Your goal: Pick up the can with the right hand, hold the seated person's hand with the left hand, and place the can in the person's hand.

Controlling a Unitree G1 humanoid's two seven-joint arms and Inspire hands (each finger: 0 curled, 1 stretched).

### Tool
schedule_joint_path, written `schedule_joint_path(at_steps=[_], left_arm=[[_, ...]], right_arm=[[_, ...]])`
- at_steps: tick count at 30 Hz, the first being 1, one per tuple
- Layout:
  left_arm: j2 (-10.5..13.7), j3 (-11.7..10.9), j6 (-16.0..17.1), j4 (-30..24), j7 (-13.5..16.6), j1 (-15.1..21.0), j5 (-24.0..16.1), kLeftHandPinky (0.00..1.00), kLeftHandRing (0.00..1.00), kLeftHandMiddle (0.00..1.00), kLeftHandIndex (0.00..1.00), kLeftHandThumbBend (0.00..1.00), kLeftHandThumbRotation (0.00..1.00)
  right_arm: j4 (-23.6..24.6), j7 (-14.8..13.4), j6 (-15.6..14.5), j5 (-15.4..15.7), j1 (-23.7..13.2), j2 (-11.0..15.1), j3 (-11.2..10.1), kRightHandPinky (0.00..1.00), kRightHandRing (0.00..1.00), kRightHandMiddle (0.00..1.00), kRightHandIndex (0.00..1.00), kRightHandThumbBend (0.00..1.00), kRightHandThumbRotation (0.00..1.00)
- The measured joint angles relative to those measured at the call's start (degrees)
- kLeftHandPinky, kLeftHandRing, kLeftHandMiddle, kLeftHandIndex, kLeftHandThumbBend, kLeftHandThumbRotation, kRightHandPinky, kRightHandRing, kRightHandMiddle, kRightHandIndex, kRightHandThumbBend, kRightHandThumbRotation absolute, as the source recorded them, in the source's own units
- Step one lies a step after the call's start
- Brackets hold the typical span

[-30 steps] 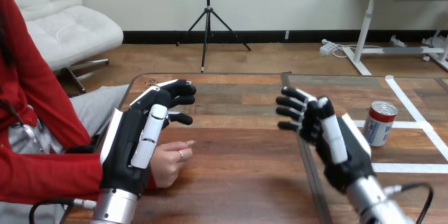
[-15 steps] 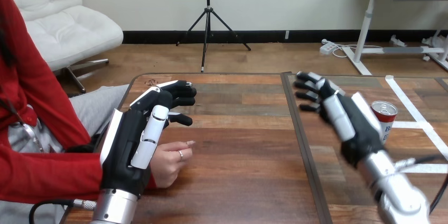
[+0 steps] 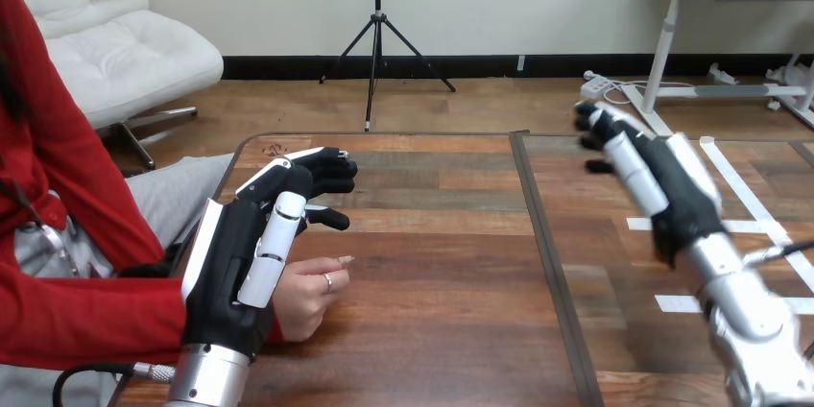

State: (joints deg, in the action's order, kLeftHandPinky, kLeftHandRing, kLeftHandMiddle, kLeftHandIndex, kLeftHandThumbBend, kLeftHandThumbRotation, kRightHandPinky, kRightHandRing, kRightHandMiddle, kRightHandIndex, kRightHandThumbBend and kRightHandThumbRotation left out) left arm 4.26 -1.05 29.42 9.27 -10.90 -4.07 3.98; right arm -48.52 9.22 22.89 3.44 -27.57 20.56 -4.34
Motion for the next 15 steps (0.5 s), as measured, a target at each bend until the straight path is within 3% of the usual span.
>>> schedule_joint_path(at_steps=[15], left_arm=[[0.0,0.0,0.0,0.0,-0.4,0.0,0.1,0.54,0.7,0.7,0.67,0.46,0.88]], right_arm=[[-11.6,-5.7,0.3,5.3,-8.7,3.3,0.6,0.84,0.9,0.9,0.89,0.8,1.0]])
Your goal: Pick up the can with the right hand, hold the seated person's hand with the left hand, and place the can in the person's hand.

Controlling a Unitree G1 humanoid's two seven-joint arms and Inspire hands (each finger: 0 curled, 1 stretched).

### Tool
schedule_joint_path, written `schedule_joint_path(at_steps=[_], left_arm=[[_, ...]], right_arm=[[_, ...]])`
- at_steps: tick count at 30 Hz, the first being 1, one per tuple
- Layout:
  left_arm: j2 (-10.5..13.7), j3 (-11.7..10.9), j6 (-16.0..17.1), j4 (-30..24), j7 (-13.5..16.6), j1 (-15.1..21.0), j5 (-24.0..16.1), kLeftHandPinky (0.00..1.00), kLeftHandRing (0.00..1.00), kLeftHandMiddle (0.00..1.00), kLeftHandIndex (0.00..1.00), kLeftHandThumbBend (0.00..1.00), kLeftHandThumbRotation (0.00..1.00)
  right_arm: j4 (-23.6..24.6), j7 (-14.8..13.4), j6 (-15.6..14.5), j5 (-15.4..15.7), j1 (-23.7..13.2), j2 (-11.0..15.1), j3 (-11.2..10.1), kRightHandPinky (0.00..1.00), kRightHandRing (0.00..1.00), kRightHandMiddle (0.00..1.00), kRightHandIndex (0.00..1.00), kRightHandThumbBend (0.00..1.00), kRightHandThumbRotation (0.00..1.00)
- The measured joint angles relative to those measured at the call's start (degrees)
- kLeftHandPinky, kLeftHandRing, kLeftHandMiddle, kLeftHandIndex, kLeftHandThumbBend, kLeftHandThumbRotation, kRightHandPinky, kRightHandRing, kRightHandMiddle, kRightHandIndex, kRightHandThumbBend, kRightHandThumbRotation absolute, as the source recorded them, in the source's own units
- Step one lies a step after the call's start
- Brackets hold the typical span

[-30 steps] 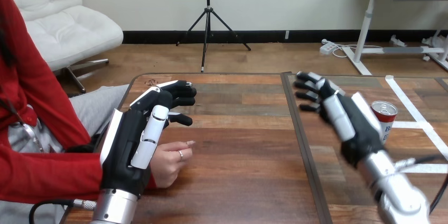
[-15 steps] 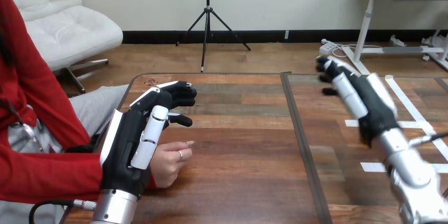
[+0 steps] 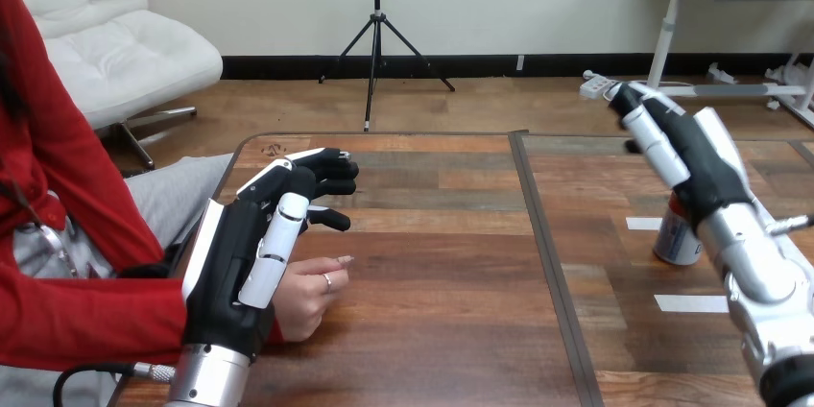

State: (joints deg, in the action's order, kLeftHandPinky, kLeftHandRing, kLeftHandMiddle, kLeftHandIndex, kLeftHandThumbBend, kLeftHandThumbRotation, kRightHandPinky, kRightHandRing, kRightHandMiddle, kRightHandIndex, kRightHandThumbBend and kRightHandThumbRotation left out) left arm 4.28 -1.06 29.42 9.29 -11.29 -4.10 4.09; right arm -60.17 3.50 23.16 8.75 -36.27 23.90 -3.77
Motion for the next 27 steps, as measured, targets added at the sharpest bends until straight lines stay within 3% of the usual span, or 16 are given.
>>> schedule_joint_path(at_steps=[10,19,27], left_arm=[[0.0,0.0,0.0,0.0,-0.1,0.0,0.0,0.54,0.7,0.7,0.67,0.48,0.88],[0.0,0.0,0.0,0.0,-0.1,0.0,0.0,0.53,0.69,0.69,0.67,0.47,0.86],[0.0,0.0,0.0,0.0,-0.1,0.0,0.1,0.53,0.68,0.69,0.66,0.48,0.85]], right_arm=[[-5.3,-4.0,-1.3,4.7,-4.7,1.7,1.7,0.84,0.91,0.92,0.9,0.86,1.0],[-8.6,-5.7,-3.1,6.9,-8.1,2.6,2.9,0.77,0.89,0.92,0.91,0.8,1.0],[-10.7,-5.9,-4.9,7.0,-10.8,3.5,3.1,0.7,0.86,0.9,0.92,0.76,0.93]])
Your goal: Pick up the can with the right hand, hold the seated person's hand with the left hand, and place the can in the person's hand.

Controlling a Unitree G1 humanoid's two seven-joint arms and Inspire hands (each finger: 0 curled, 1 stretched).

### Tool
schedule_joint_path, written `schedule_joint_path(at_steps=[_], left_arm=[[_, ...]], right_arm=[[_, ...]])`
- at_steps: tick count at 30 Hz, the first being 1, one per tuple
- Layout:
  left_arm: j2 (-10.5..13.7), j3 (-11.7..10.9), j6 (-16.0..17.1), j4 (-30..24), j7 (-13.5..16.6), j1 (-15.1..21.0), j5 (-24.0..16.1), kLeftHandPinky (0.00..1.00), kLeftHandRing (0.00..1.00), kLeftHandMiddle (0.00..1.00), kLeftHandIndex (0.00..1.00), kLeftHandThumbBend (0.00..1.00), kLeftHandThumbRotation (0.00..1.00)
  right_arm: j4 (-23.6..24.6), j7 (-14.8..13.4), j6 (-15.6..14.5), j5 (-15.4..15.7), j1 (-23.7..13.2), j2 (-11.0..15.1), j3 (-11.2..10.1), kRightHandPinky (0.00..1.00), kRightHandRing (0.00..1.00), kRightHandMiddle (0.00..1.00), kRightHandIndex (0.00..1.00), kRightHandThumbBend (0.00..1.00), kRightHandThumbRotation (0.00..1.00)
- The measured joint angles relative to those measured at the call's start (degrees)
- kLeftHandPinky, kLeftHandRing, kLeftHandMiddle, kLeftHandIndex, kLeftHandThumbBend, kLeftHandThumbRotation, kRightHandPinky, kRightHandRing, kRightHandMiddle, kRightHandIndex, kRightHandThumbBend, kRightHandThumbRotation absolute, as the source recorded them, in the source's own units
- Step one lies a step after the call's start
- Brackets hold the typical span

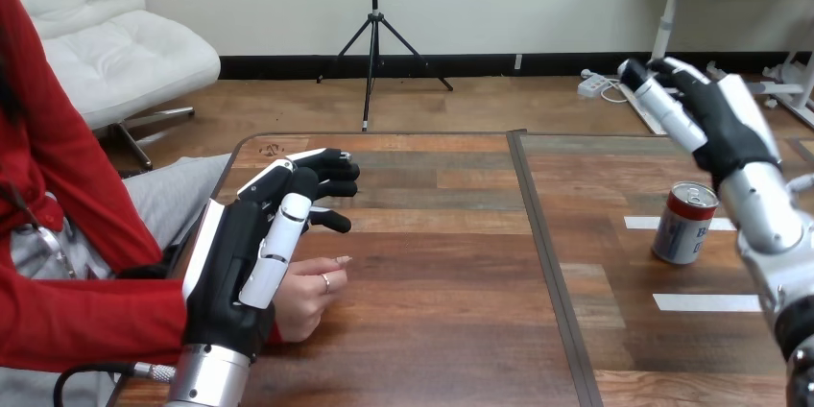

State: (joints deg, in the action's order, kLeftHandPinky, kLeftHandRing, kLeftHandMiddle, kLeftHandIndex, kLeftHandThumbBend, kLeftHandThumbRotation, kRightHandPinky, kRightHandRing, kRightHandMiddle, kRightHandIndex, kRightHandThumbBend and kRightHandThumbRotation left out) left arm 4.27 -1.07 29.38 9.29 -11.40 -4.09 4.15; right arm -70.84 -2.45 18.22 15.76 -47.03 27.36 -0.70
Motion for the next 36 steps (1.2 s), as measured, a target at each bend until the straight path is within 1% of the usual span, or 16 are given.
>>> schedule_joint_path(at_steps=[4,5,6,7,10,13,14,15,17,21,23,24,28,31,34,36], left_arm=[[0.0,0.0,0.0,0.0,0.0,0.0,0.0,0.52,0.68,0.69,0.66,0.48,0.85],[0.0,0.0,0.0,0.0,0.0,0.0,0.0,0.52,0.68,0.69,0.66,0.48,0.85],[0.0,0.0,0.0,0.0,0.0,0.0,0.0,0.52,0.68,0.69,0.66,0.47,0.85],[0.0,0.0,0.0,0.0,0.0,0.0,0.0,0.52,0.68,0.69,0.66,0.47,0.85],[0.0,0.0,0.0,0.0,0.0,0.0,0.0,0.52,0.68,0.69,0.66,0.46,0.85],[0.0,0.0,0.0,0.0,-0.2,0.0,0.1,0.52,0.68,0.69,0.66,0.45,0.84],[0.0,0.0,0.0,0.0,-0.3,0.0,0.2,0.52,0.68,0.69,0.66,0.45,0.84],[0.0,0.0,0.0,0.0,-0.4,0.0,0.2,0.52,0.68,0.68,0.66,0.44,0.84],[0.0,0.0,-0.1,0.0,-0.4,0.0,0.3,0.52,0.68,0.68,0.66,0.44,0.83],[0.0,0.0,-0.1,0.0,-0.5,0.0,0.4,0.52,0.68,0.68,0.66,0.44,0.83],[0.0,0.0,-0.1,0.0,-0.5,0.0,0.4,0.52,0.68,0.68,0.66,0.44,0.83],[0.0,0.0,-0.1,0.0,-0.5,0.0,0.4,0.52,0.67,0.68,0.66,0.43,0.82],[0.0,0.0,-0.1,0.0,-0.6,0.1,0.4,0.53,0.68,0.68,0.66,0.44,0.82],[0.0,0.0,-0.2,0.0,-0.6,0.1,0.4,0.53,0.67,0.68,0.66,0.43,0.81],[0.0,0.0,-0.2,0.0,-0.8,0.1,0.4,0.53,0.67,0.68,0.66,0.44,0.81],[0.0,0.0,-0.2,0.0,-0.8,0.1,0.4,0.53,0.67,0.68,0.66,0.44,0.8]], right_arm=[[-0.4,-0.7,-1.4,0.4,-1.0,0.4,0.2,0.71,0.87,0.91,0.92,0.76,0.88],[-0.4,-1.0,-1.8,0.5,-1.3,0.5,0.3,0.72,0.87,0.91,0.92,0.77,0.85],[-0.5,-1.2,-2.3,0.5,-1.5,0.5,0.3,0.72,0.87,0.91,0.93,0.77,0.79],[-0.6,-1.3,-2.9,0.4,-1.8,0.5,0.3,0.73,0.87,0.91,0.93,0.78,0.77],[-1.1,-1.4,-4.4,0.3,-2.6,0.7,0.2,0.66,0.8,0.85,0.93,0.81,0.69],[-1.4,-1.4,-5.0,0.3,-2.9,1.1,0.2,0.64,0.78,0.82,0.94,0.83,0.6],[-1.5,-1.3,-5.2,0.3,-2.9,1.2,0.2,0.63,0.78,0.82,0.94,0.85,0.56],[-1.5,-1.3,-5.5,0.2,-3.0,1.3,0.2,0.63,0.78,0.82,0.95,0.89,0.51],[-1.7,-1.2,-5.9,-0.2,-3.0,1.5,0.0,0.63,0.79,0.84,0.96,0.91,0.47],[-1.9,-0.9,-7.2,-0.4,-3.0,1.7,0.0,0.66,0.83,0.88,0.97,0.95,0.39],[-2.2,-0.9,-7.3,-0.3,-3.0,1.7,0.0,0.67,0.86,0.9,0.97,0.96,0.35],[-2.3,-0.9,-7.3,-0.3,-2.9,1.7,0.0,0.69,0.88,0.92,0.97,0.97,0.32],[-2.8,-1.0,-7.4,-0.2,-2.9,1.7,0.1,0.7,0.89,0.93,0.97,0.99,0.28],[-3.2,-1.1,-7.4,-0.1,-2.9,1.8,0.1,0.75,0.92,0.94,0.98,0.99,0.26],[-3.5,-1.3,-7.6,0.0,-2.9,1.8,0.2,0.74,0.92,0.95,0.97,1.0,0.26],[-3.6,-1.6,-8.0,0.1,-2.9,1.8,0.3,0.73,0.92,0.95,0.97,1.0,0.25]])
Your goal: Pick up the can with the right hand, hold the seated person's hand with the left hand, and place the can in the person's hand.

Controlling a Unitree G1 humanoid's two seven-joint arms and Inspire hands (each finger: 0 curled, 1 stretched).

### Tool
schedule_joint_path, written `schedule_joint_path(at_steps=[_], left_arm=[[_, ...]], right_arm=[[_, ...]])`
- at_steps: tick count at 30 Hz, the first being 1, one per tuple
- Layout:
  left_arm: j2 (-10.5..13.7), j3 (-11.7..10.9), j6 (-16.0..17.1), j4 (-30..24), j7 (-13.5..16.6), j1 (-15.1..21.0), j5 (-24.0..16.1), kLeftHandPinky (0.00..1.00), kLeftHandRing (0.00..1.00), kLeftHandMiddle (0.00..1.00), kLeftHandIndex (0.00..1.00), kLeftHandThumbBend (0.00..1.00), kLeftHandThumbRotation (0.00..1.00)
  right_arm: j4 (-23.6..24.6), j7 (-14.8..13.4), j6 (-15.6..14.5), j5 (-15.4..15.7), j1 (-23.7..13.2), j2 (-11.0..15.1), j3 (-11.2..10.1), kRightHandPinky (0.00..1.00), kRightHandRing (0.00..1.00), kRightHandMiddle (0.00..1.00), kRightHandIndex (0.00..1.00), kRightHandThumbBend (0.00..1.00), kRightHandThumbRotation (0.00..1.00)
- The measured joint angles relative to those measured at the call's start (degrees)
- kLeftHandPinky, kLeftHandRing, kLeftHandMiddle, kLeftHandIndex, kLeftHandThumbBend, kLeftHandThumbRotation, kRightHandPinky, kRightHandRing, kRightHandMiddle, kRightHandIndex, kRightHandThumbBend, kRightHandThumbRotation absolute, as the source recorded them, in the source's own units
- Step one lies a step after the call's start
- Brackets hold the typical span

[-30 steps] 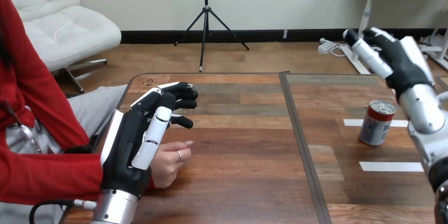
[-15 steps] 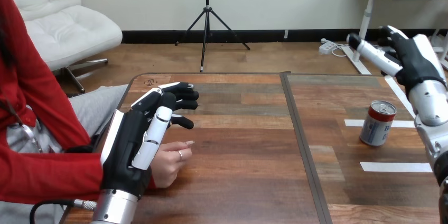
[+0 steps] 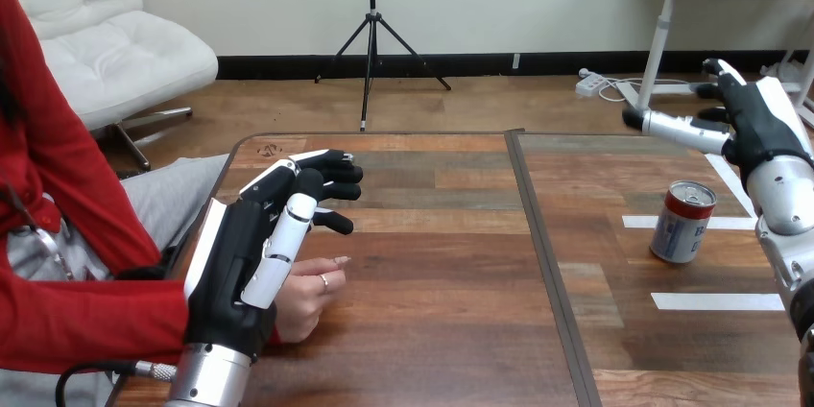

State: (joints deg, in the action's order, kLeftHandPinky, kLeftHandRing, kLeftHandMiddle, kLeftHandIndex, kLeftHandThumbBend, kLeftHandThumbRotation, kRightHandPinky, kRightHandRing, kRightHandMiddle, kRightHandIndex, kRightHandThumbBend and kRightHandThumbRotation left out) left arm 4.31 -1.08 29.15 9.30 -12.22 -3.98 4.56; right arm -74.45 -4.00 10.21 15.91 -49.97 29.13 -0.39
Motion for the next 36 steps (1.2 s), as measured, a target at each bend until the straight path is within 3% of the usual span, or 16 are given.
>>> schedule_joint_path(at_steps=[18,36], left_arm=[[0.1,0.0,-0.1,0.0,-0.1,0.0,0.2,0.52,0.66,0.67,0.65,0.45,0.79],[0.1,0.0,-0.7,0.0,-0.1,0.0,0.1,0.52,0.66,0.66,0.64,0.44,0.79]], right_arm=[[-1.1,-1.1,-2.1,1.2,0.2,0.0,1.1,0.79,0.95,0.97,0.99,1.0,0.21],[-2.3,-1.0,-5.1,2.2,0.5,0.0,2.4,0.78,0.93,0.96,0.97,1.0,0.27]])
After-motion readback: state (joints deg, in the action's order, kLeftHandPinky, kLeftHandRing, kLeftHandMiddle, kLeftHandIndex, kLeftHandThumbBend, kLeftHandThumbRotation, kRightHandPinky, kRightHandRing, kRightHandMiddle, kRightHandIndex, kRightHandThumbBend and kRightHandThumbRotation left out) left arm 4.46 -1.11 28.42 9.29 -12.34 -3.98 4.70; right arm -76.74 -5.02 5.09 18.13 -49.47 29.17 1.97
